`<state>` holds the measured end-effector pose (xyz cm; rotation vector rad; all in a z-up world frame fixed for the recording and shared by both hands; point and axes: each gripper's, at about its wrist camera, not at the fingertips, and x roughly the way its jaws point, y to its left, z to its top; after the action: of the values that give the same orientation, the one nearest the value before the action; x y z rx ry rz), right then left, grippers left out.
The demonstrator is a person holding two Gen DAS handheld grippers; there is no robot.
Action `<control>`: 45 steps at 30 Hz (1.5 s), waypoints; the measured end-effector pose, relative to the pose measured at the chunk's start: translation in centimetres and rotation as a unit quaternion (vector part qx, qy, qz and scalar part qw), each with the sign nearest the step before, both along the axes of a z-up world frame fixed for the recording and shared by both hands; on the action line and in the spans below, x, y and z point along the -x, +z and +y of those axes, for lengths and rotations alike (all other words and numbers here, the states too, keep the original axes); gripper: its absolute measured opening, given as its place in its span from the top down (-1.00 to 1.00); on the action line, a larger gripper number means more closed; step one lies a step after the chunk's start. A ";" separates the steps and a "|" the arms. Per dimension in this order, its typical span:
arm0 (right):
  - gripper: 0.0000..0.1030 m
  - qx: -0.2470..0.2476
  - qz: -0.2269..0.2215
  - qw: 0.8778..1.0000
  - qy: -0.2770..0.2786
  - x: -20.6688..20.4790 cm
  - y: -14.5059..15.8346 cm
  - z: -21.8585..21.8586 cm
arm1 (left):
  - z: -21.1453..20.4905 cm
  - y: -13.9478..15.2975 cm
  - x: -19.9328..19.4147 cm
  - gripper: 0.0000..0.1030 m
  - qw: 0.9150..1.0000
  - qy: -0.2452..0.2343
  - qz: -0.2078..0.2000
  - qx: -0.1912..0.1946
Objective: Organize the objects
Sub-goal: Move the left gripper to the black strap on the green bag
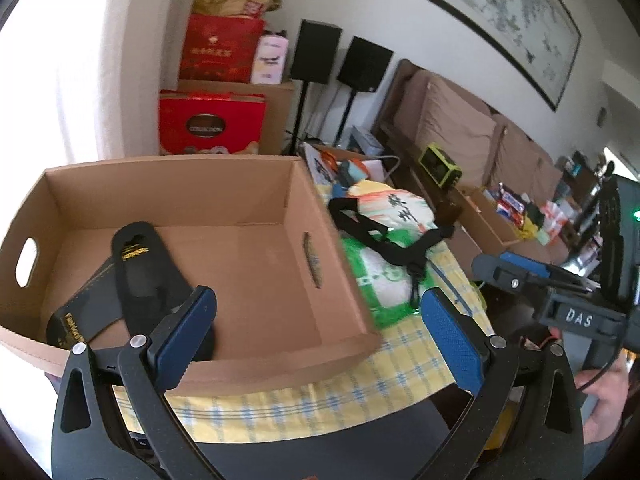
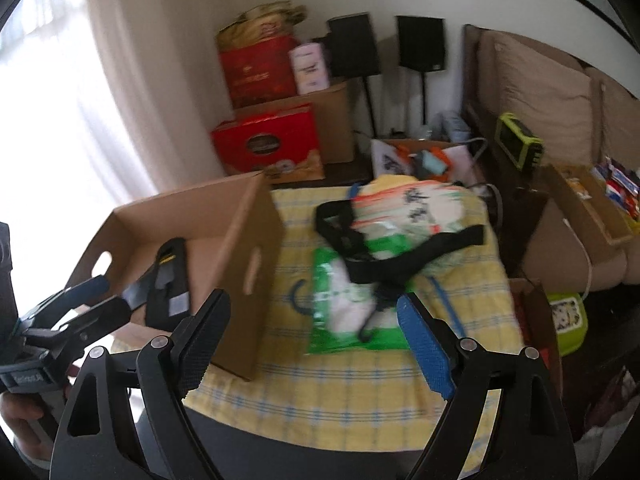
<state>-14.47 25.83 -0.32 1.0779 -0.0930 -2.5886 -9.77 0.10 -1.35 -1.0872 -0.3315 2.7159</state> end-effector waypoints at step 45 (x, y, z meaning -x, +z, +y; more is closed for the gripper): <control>0.03 0.021 -0.091 0.995 -0.047 8.0 -9.5 3.6 | 13.4 -5.2 18.4 -0.34 0.981 -0.030 -0.187 0.031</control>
<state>-22.45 29.38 -9.81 1.3206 -0.2449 -2.5524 -28.13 13.49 -6.53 -1.5997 -0.2637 2.4745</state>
